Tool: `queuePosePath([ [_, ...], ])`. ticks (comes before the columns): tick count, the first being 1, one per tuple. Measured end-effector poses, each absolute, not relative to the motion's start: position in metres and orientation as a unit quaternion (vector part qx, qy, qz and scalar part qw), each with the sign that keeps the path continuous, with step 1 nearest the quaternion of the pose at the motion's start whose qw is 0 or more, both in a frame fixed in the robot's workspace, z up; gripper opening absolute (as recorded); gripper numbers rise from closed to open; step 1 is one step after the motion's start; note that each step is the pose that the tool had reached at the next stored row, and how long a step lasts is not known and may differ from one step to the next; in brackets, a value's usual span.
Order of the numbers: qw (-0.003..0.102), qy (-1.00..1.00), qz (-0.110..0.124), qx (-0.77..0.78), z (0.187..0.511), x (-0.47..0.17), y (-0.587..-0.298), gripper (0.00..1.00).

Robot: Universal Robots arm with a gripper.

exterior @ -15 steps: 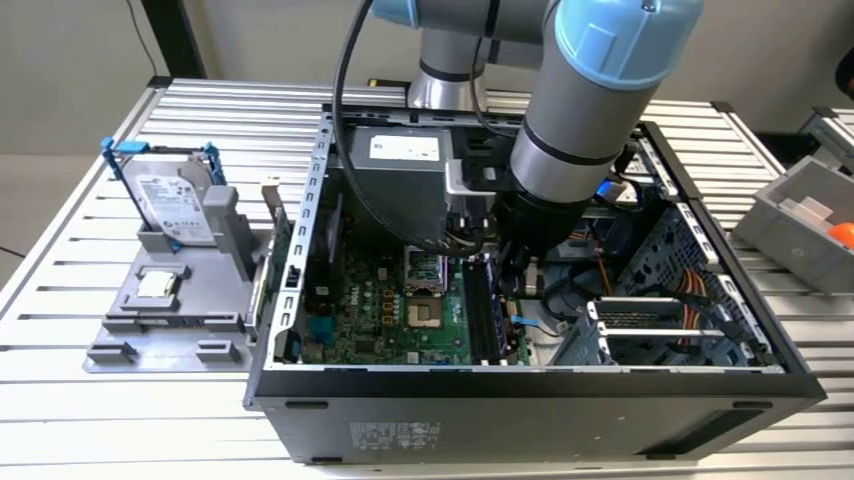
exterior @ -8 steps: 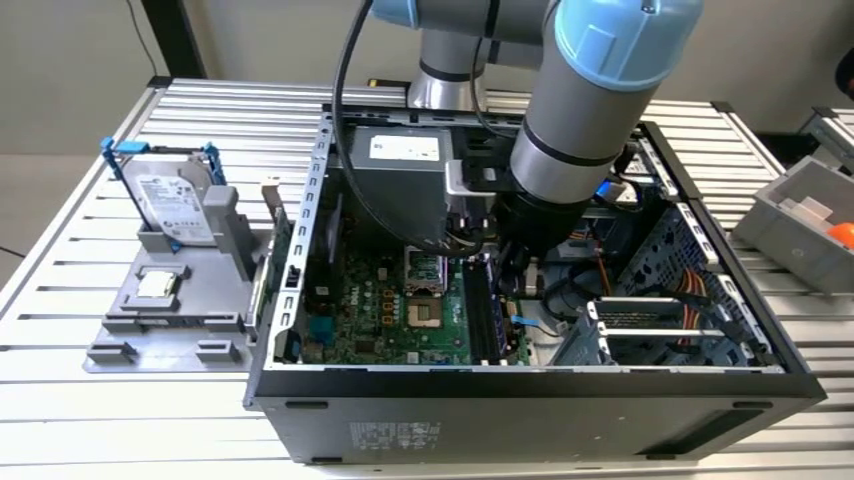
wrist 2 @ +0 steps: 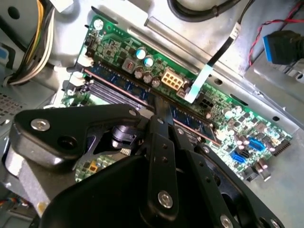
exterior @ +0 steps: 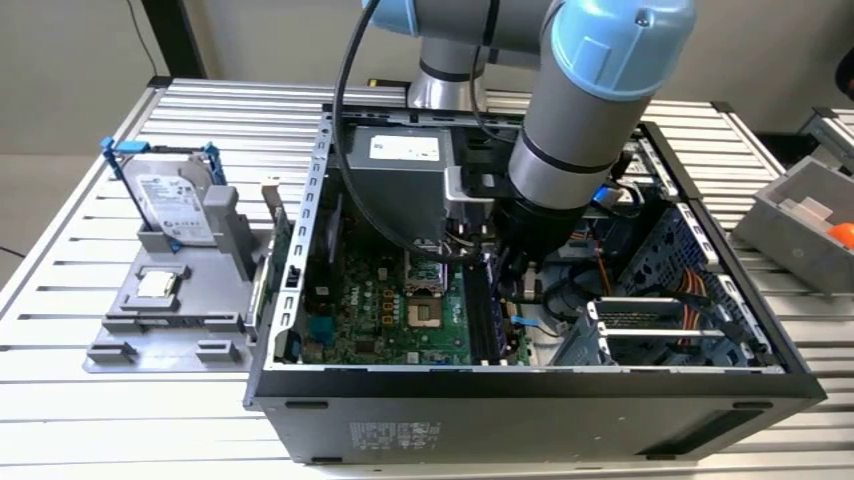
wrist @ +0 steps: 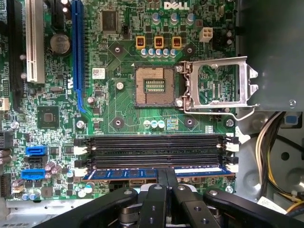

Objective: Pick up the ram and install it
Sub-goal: 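Press down the ram until it locks into place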

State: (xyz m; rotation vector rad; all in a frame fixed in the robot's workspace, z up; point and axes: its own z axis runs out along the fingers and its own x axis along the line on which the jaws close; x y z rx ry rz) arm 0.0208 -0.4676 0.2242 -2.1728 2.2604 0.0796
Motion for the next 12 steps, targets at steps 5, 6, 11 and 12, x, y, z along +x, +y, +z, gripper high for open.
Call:
queuePosePath([
  [5,0.002,0.721,0.026,-0.693,0.219,0.021,-0.468,0.0],
  [6,0.002,0.721,0.026,-0.693,0.219,0.021,-0.468,0.0],
  [11,0.003,0.721,0.026,-0.693,0.232,0.021,-0.467,0.0],
  [12,0.003,0.721,0.026,-0.693,0.236,0.021,-0.467,0.0],
])
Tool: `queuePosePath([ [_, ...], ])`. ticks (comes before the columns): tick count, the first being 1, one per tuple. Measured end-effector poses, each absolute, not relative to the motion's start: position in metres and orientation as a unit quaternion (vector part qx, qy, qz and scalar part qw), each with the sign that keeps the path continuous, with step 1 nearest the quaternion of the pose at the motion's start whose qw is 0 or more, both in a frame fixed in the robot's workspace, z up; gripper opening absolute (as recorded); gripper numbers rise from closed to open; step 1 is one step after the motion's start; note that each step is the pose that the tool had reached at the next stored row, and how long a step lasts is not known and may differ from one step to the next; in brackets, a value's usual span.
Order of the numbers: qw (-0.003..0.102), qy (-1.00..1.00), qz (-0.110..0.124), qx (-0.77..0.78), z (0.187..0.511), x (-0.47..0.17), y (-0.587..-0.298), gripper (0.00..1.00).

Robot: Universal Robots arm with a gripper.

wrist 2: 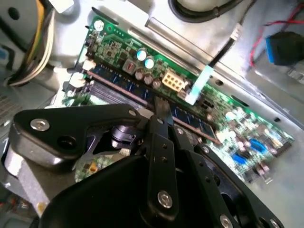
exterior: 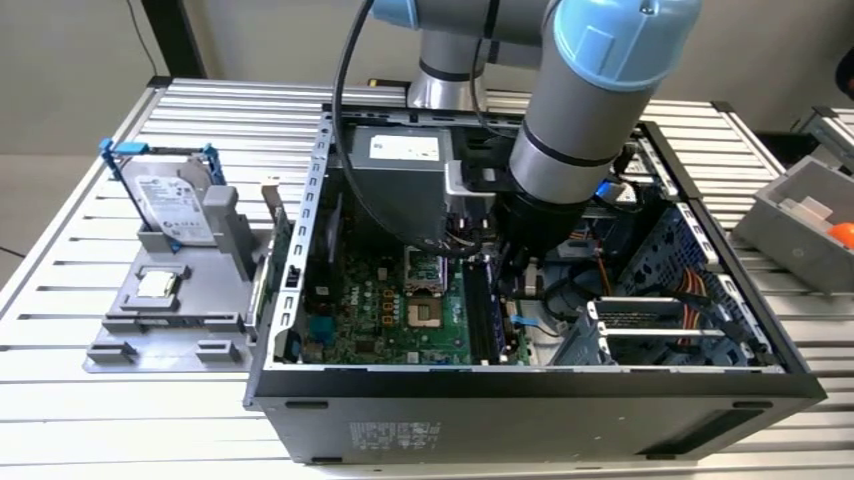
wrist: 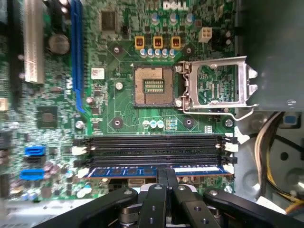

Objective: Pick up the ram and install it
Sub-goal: 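Press down the ram until it locks into place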

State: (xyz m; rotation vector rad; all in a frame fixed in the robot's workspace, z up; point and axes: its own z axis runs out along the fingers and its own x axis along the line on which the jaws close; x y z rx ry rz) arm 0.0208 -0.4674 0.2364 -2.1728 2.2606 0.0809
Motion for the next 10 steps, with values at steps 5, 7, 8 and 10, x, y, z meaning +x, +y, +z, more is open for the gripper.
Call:
queuePosePath([
  [5,0.002,0.721,0.026,-0.693,0.258,0.021,-0.467,0.0],
  [7,0.002,0.721,0.026,-0.693,0.264,0.021,-0.467,0.0],
  [8,0.002,0.721,0.026,-0.693,0.268,0.021,-0.467,0.0],
  [10,0.002,0.721,0.026,-0.693,0.276,0.021,-0.467,0.0],
])
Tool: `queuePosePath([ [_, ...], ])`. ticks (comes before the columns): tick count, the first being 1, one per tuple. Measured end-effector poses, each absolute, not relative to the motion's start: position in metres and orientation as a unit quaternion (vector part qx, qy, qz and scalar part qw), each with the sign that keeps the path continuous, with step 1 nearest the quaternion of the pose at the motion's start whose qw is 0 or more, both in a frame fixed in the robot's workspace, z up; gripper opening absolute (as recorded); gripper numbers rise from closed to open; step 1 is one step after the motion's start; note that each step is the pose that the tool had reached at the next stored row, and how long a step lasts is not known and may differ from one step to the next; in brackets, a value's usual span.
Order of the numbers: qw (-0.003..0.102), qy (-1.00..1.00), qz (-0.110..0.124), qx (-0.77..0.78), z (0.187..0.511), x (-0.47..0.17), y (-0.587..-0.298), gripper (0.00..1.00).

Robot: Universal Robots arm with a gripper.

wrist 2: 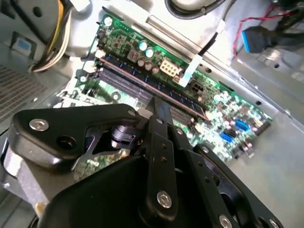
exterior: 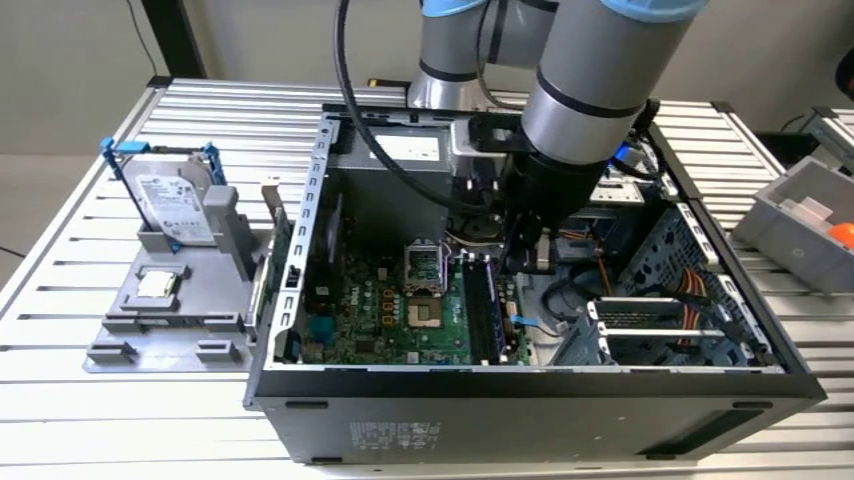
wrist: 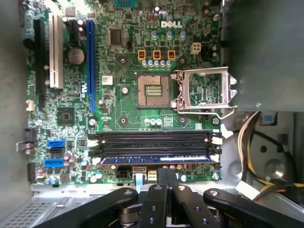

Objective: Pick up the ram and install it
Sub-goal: 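Press down the ram until it locks into place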

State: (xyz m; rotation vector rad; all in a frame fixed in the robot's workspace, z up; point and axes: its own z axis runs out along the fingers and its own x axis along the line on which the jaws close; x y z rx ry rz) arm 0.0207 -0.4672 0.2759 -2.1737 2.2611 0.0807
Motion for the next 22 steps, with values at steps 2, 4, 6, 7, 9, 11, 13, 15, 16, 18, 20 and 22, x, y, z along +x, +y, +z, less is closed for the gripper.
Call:
queuePosePath([
  [2,0.002,0.721,0.026,-0.693,0.282,0.021,-0.467,0.0],
  [4,0.002,0.721,0.026,-0.693,0.287,0.021,-0.467,0.0],
  [6,0.001,0.721,0.026,-0.693,0.293,0.021,-0.467,0.0],
  [7,0.001,0.721,0.026,-0.693,0.296,0.021,-0.467,0.0],
  [9,0.001,0.721,0.026,-0.693,0.304,0.021,-0.467,0.0],
  [11,0.001,0.721,0.026,-0.693,0.311,0.021,-0.467,0.0],
  [13,0.001,0.721,0.026,-0.693,0.318,0.021,-0.467,0.0],
  [15,0.001,0.721,0.026,-0.693,0.325,0.021,-0.467,0.0],
  [16,0.001,0.721,0.026,-0.693,0.327,0.021,-0.467,0.0],
  [18,0.001,0.721,0.026,-0.693,0.327,0.021,-0.467,0.0],
  [20,0.001,0.721,0.026,-0.693,0.327,0.021,-0.467,0.0],
  [22,0.001,0.721,0.026,-0.693,0.327,0.021,-0.467,0.0],
])
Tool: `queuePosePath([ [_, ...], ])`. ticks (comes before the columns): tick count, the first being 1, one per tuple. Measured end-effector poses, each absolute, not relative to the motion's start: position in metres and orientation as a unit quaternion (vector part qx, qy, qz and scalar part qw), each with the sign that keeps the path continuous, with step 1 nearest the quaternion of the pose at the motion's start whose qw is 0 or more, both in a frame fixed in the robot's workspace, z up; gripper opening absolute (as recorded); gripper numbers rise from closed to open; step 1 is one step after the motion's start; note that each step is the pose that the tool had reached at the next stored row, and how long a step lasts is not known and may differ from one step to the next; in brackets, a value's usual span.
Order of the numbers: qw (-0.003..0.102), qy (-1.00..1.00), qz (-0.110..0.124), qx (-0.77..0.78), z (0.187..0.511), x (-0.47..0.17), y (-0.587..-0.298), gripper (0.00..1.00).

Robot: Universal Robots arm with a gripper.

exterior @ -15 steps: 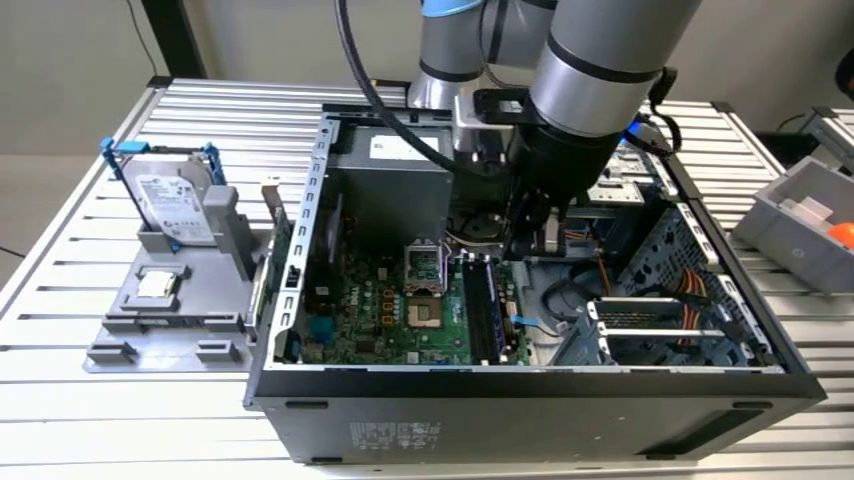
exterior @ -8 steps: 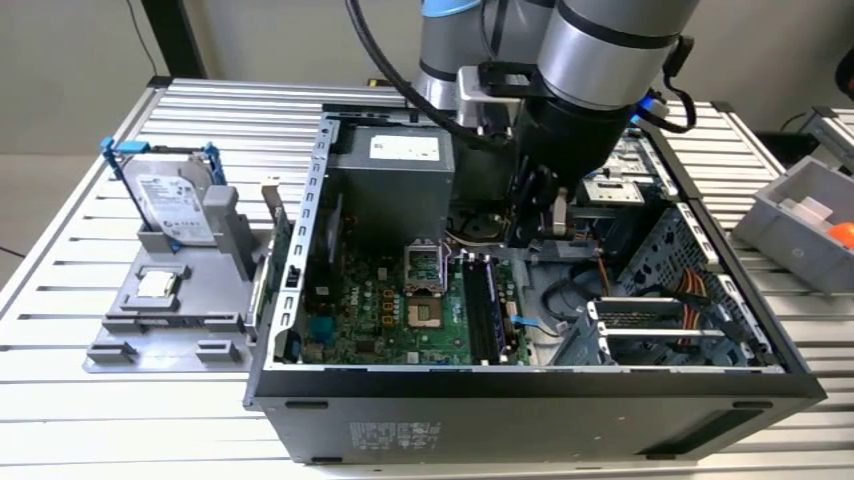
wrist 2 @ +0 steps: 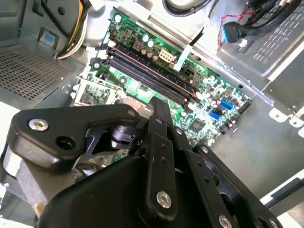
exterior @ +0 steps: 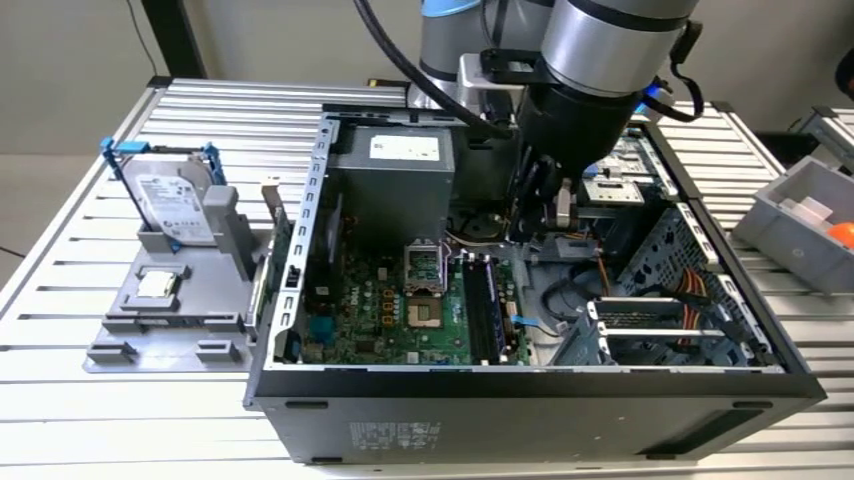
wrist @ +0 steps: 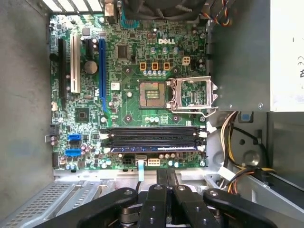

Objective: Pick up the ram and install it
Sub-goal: 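Press down the ram until it locks into place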

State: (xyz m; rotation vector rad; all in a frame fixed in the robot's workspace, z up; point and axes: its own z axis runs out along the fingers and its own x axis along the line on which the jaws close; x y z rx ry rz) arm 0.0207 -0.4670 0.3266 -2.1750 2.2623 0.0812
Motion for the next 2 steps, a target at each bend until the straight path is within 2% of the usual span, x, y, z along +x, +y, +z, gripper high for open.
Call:
queuePosePath([
  [2,0.001,0.721,0.026,-0.693,0.3266,0.0207,-0.4671,0.0],
])
